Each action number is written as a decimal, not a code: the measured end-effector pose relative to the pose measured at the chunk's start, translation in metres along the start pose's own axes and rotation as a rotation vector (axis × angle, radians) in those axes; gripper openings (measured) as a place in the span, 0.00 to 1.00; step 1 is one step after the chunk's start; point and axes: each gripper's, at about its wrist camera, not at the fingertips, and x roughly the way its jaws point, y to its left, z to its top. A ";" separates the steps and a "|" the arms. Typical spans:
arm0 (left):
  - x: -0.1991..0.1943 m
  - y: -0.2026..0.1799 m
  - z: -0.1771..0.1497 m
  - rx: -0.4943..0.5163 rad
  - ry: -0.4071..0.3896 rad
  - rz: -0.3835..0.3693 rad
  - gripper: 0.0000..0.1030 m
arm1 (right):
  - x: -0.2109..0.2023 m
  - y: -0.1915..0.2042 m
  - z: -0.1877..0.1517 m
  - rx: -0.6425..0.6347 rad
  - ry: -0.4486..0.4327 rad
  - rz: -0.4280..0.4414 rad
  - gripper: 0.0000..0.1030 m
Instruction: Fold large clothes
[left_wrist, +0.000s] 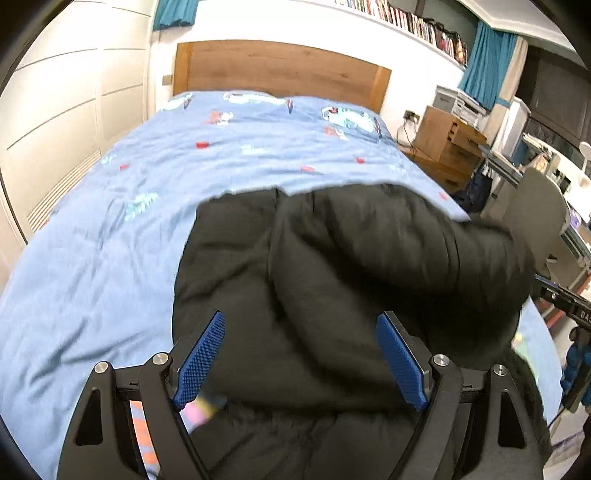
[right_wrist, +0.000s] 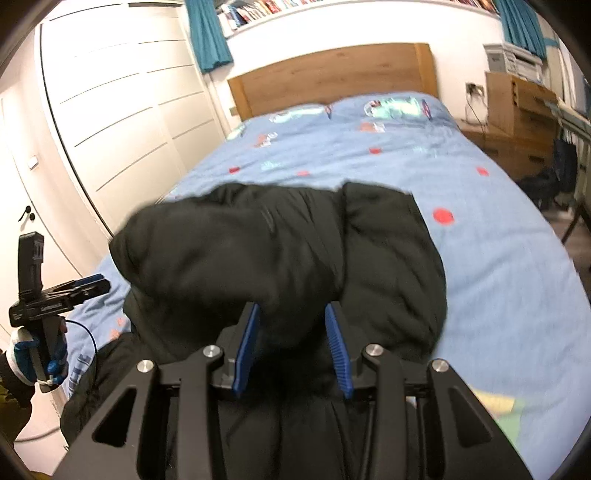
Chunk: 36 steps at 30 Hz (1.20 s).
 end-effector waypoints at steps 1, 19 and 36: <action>0.004 -0.001 0.008 -0.003 -0.011 0.003 0.81 | 0.004 0.003 0.007 -0.008 -0.005 0.001 0.35; 0.100 -0.038 0.005 0.029 0.061 -0.004 0.81 | 0.109 0.050 0.010 -0.168 0.106 0.013 0.35; 0.085 -0.049 -0.029 0.066 0.086 0.052 0.81 | 0.114 0.030 -0.028 -0.156 0.185 -0.042 0.36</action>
